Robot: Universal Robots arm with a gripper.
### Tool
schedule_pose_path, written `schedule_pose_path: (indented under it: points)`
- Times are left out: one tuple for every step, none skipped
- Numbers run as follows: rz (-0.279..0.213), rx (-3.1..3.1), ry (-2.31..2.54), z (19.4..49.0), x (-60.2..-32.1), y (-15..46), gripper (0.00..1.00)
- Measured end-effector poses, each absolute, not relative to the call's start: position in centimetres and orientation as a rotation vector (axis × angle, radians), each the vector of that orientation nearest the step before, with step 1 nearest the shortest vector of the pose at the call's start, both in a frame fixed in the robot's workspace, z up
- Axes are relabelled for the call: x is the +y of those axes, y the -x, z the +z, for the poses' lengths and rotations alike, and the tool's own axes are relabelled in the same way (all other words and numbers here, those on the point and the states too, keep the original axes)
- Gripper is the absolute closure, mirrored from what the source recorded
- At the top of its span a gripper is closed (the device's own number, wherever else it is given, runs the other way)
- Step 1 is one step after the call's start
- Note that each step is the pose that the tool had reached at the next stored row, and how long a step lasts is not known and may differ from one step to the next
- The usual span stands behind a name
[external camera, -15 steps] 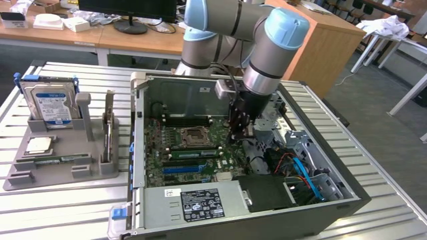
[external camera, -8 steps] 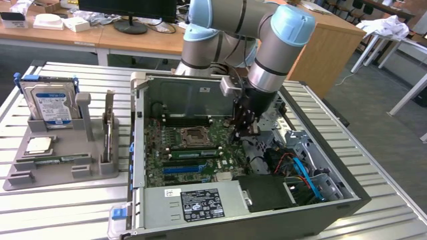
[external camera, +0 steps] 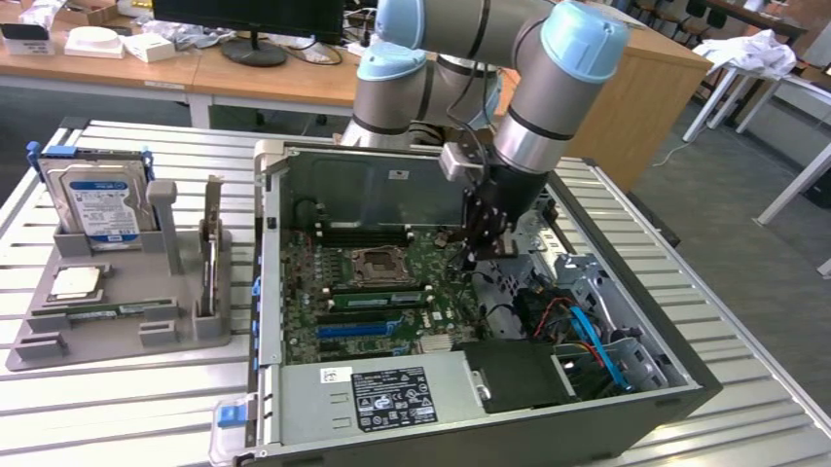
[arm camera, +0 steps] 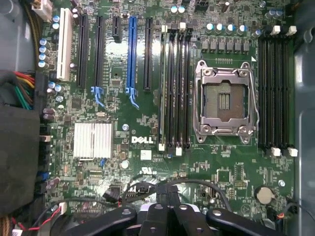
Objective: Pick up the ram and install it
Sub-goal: 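Press down the ram until it locks into place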
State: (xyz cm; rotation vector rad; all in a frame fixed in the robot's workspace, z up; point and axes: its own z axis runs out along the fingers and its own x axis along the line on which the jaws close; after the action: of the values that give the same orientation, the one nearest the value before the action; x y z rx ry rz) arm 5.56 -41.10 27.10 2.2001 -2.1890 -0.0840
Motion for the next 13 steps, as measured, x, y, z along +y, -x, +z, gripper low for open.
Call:
schedule_pose_path:
  points:
    - [-0.084,-2.189,-2.200,27.32,-41.11,-5.57,0.90]
    - [-0.084,-2.189,-2.200,27.55,-41.10,-5.57,0.90]
    - [-0.084,-2.189,-2.200,27.79,-41.11,-5.57,0.90]
    - [-0.084,-2.189,-2.200,28.00,-41.10,-5.57,0.90]
    - [-0.084,-2.189,-2.200,28.16,-41.10,-5.57,0.90]
    - [-0.084,-2.189,-2.200,28.24,-41.10,-5.57,0.90]
    - [-0.084,-2.189,-2.200,28.24,-41.10,-5.57,0.90]
    - [-0.084,-2.189,-2.200,28.24,-41.10,-5.57,0.90]
    - [-0.084,-2.189,-2.200,28.24,-41.10,-5.57,0.90]
    - [-0.084,-2.189,-2.200,28.24,-41.10,-5.57,0.90]
    - [-0.084,-2.189,-2.200,28.25,-41.10,-5.57,0.90]
    - [-0.084,-2.189,-2.200,28.25,-41.11,-5.57,0.90]
    - [-0.084,-2.189,-2.200,28.25,-41.10,-5.57,0.90]
